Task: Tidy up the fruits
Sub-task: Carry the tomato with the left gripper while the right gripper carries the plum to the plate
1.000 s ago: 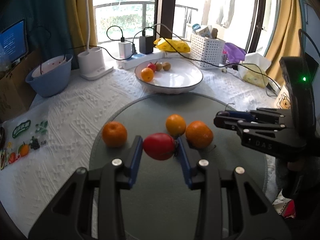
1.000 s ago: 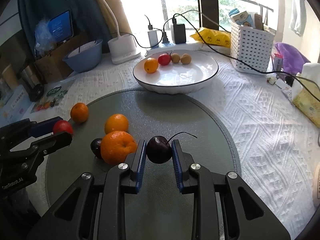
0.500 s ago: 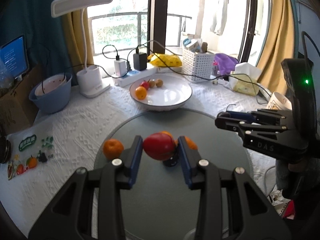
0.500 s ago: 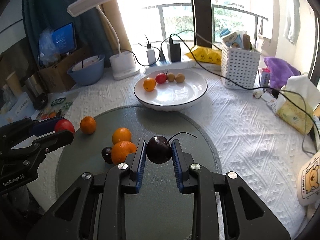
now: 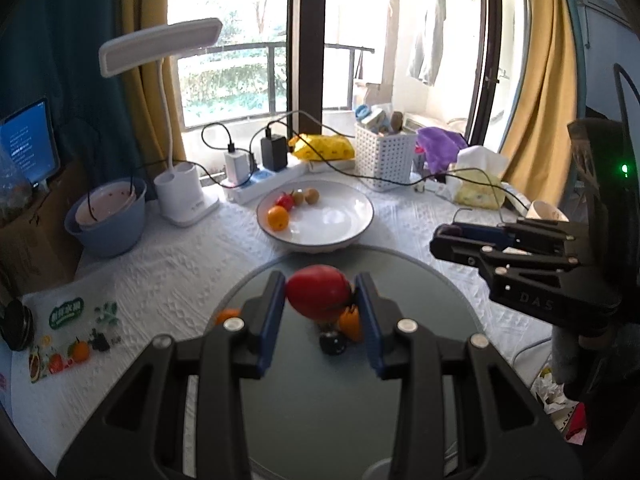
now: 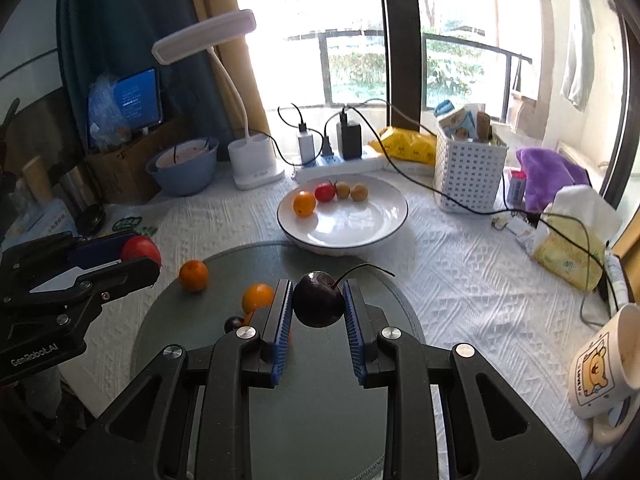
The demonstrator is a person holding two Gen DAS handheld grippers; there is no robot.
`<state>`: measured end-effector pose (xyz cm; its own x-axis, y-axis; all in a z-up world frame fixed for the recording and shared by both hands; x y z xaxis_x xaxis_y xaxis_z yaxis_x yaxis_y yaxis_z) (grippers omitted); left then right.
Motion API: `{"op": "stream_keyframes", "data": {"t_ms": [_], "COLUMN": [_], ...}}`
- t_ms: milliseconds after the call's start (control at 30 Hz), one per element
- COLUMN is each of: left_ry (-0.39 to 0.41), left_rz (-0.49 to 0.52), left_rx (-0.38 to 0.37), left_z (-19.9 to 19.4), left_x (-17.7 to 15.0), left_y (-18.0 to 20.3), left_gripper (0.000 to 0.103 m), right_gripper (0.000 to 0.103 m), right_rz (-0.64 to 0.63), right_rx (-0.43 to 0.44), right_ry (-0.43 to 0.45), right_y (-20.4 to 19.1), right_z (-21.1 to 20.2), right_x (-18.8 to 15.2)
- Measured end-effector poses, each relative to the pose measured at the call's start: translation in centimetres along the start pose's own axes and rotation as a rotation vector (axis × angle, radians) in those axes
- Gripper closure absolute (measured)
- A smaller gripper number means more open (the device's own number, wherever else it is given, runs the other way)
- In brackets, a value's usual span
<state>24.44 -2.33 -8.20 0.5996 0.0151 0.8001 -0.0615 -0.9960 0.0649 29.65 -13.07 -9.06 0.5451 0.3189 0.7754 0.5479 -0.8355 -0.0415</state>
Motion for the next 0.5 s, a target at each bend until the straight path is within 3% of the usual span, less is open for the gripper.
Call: {"op": "stream_keyframes", "data": {"t_ms": [500], "left_ry": [0.071], "left_rz": [0.036], "left_rx": [-0.018], "left_z": [-1.0], "left_x": [4.3], "left_y": [-0.3], "left_gripper": [0.066], "right_gripper": [0.075], "right_rz": [-0.034], "right_rx": [-0.021], "right_ry": [0.069], "right_y": [-0.7], "right_z": [-1.6], "right_x": [3.8]}}
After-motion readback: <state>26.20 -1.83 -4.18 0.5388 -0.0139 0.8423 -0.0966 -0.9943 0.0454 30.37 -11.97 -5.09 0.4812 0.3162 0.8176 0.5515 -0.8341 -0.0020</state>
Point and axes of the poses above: each gripper's, at about its wrist camera, not at the fingertips, and z roughly the way its jaws point, y to its right, x to its top, the point moved 7 cm from there along z, roughly the way its jaws point, and after that the axes turned 2 degrees about -z, right-handed, at the moved point
